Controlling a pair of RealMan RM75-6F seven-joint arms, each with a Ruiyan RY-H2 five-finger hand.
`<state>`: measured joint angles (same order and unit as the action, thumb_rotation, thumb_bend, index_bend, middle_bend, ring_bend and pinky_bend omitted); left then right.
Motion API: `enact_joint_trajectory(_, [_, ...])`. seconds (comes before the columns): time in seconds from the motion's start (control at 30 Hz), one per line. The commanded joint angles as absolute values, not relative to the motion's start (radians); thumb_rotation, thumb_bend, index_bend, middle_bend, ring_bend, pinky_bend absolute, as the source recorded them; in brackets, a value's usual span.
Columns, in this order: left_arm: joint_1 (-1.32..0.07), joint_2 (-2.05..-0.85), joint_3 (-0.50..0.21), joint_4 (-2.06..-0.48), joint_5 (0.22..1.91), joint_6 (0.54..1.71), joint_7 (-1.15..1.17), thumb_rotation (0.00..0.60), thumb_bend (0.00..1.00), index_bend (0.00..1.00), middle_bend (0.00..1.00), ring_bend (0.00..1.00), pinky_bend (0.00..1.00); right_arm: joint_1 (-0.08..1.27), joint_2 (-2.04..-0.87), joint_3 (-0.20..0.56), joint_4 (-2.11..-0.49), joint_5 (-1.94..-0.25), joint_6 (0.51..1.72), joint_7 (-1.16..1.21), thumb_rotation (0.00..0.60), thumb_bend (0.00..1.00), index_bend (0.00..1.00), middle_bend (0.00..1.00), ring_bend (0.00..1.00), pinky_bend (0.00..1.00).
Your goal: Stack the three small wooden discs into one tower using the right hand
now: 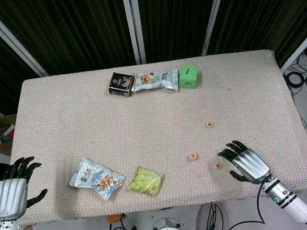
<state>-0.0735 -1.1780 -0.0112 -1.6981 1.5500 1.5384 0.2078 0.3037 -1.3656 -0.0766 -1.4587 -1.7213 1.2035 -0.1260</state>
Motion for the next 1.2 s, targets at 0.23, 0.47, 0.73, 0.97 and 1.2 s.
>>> enact_joint_trajectory(0.23, [-0.071, -1.184, -0.010, -1.690, 1.551, 1.536, 0.203, 0.600, 0.09, 0.30, 0.20, 0.14, 0.23, 0.323, -1.414, -0.079, -1.413, -1.732, 1.191, -0.177, 0.600, 0.27, 0.34, 0.21, 0.00, 0.02])
enact_joint_trajectory(0.47, [-0.063, -1.188, -0.010, -1.677, 1.548, 1.542, 0.189, 0.600, 0.09, 0.30, 0.20, 0.14, 0.23, 0.351, -1.457, -0.076, -1.379, -1.735, 1.164, -0.194, 0.600, 0.29, 0.36, 0.20, 0.00, 0.01])
enact_joint_trajectory(0.73, [-0.057, -1.186, -0.009, -1.671, 1.546, 1.544, 0.182, 0.600, 0.10, 0.30, 0.20, 0.14, 0.23, 0.365, -1.478, -0.077, -1.354, -1.723, 1.157, -0.179, 0.600, 0.33, 0.39, 0.20, 0.00, 0.00])
enact_joint_trajectory(0.97, [-0.057, -1.187, -0.011, -1.668, 1.543, 1.540, 0.182, 0.600, 0.09, 0.30, 0.20, 0.14, 0.23, 0.368, -1.480, -0.074, -1.342, -1.708, 1.162, -0.170, 0.600, 0.34, 0.42, 0.22, 0.00, 0.00])
enact_joint_trajectory(1.2, [-0.056, -1.187, -0.013, -1.667, 1.540, 1.538, 0.182, 0.600, 0.09, 0.30, 0.20, 0.14, 0.23, 0.372, -1.485, -0.068, -1.334, -1.711, 1.189, -0.157, 0.600, 0.38, 0.52, 0.27, 0.00, 0.01])
